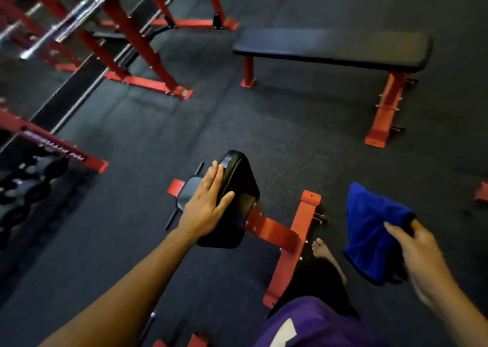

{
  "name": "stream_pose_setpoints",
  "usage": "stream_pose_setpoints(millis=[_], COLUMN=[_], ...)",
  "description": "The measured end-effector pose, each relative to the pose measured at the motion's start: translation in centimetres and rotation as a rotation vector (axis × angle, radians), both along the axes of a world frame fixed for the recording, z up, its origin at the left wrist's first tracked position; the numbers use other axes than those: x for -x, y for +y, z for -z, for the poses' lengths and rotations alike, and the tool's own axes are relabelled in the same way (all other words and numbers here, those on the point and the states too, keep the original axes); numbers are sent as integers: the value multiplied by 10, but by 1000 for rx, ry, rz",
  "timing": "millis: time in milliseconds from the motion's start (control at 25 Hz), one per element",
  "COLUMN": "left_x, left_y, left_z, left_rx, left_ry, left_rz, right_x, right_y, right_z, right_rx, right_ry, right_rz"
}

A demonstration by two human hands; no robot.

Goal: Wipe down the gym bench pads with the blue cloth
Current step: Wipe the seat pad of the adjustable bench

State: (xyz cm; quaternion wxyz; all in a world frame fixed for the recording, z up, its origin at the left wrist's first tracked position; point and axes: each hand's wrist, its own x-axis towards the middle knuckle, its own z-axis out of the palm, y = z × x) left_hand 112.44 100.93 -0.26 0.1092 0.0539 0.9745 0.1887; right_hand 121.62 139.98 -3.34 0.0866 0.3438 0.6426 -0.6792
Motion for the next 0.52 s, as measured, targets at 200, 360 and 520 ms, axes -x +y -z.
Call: stream_pose_setpoints(millis=[200,360,520], left_x=[11,19,25], left_y=[15,18,5], left_z=[-10,2,5], left_rx=[-4,112,231], left_ry=[-116,32,55], left_rz=[-169,-136,132], right_x=[97,183,249], right_y=[-5,-8,-28], right_z=[-6,-20,-35], right_rx=[-92,-218,-159], right_ry=[38,187,262], right_rz=[-362,-585,-649])
